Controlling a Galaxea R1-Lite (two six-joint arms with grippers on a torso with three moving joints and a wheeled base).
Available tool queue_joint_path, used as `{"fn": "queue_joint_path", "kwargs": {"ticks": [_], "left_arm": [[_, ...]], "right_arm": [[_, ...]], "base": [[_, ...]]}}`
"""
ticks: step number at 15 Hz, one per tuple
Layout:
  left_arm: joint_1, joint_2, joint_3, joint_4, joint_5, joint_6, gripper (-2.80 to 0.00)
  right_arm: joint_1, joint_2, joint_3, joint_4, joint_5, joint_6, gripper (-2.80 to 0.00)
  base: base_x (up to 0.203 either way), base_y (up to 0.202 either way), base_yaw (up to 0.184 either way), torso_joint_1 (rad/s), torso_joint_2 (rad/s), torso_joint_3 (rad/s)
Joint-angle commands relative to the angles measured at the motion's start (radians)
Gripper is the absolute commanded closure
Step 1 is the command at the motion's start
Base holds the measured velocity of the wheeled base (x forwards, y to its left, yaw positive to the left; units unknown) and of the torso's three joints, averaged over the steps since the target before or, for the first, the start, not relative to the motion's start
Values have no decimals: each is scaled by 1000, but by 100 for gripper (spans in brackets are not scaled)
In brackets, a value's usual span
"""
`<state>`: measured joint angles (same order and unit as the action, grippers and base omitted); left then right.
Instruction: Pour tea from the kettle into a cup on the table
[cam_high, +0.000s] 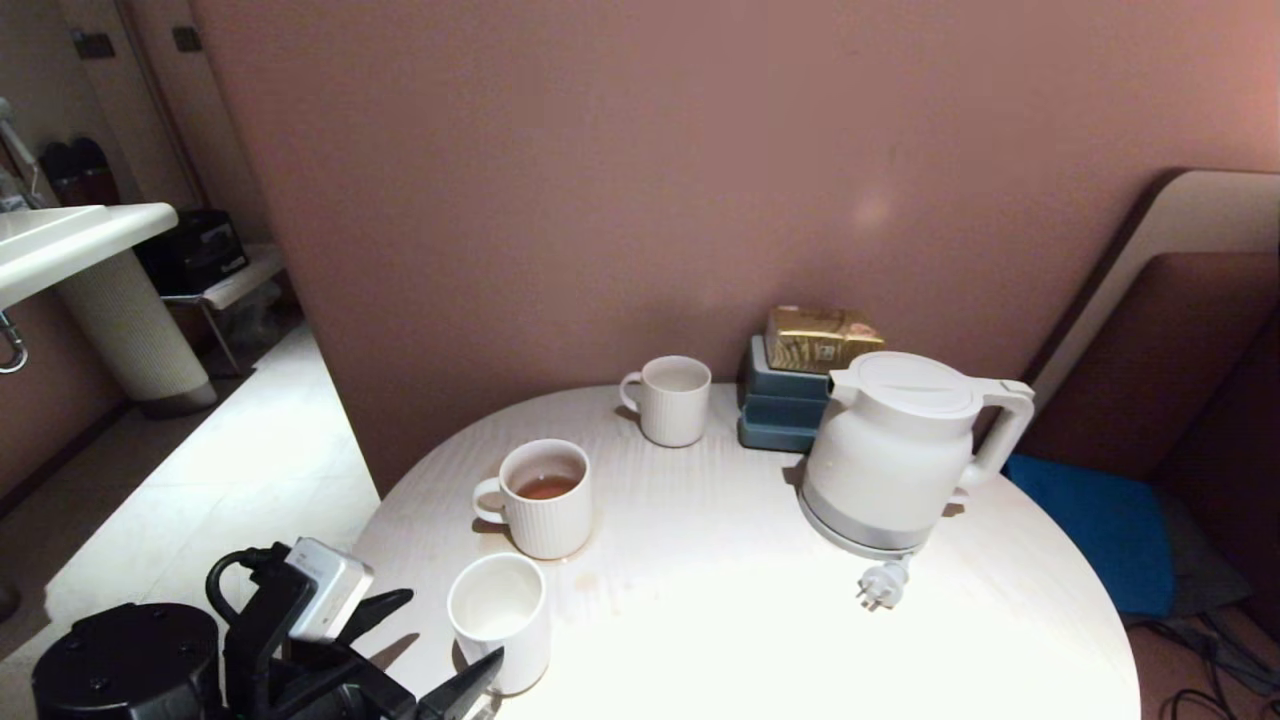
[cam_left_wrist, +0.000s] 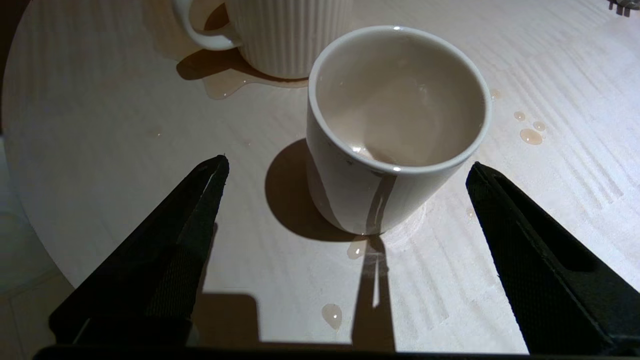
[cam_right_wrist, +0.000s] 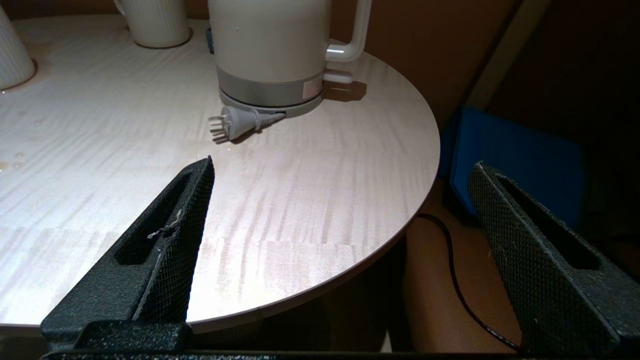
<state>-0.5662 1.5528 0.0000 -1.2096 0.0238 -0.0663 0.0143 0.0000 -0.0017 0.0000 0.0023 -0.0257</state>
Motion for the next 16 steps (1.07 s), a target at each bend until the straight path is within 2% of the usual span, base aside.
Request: {"fn": "queue_joint_path", "kwargs": {"ticks": [1,6,8,9,11,14,16], "left_arm": [[2,-52,0,18,-2,-1,-280],[10,-155,0,41,0,-13,-280],[63,-200,-8,57,0,-16,-280],[97,-209,-20,59,1,-16,0],[151,-211,-52,70,2,-15,0],[167,-217,-79,117,5,-9,0],[213,-217,-107,129,5,3,0]], "right_arm": [[1,1,0,0,1,0,-280],[0,0,0,0,1,0,-280],[1,0,0,0,1,0,-280],[1,1,0,0,1,0,-280],[0,1,0,0,1,0,-280],[0,0,0,0,1,0,-280],[0,0,0,0,1,0,-280]], "base": [[0,0,0,0,0,0],[0,0,0,0,0,0],[0,0,0,0,0,0],[0,0,0,0,0,0],[0,0,0,0,0,0],[0,0,0,0,0,0],[0,0,0,0,0,0]]}}
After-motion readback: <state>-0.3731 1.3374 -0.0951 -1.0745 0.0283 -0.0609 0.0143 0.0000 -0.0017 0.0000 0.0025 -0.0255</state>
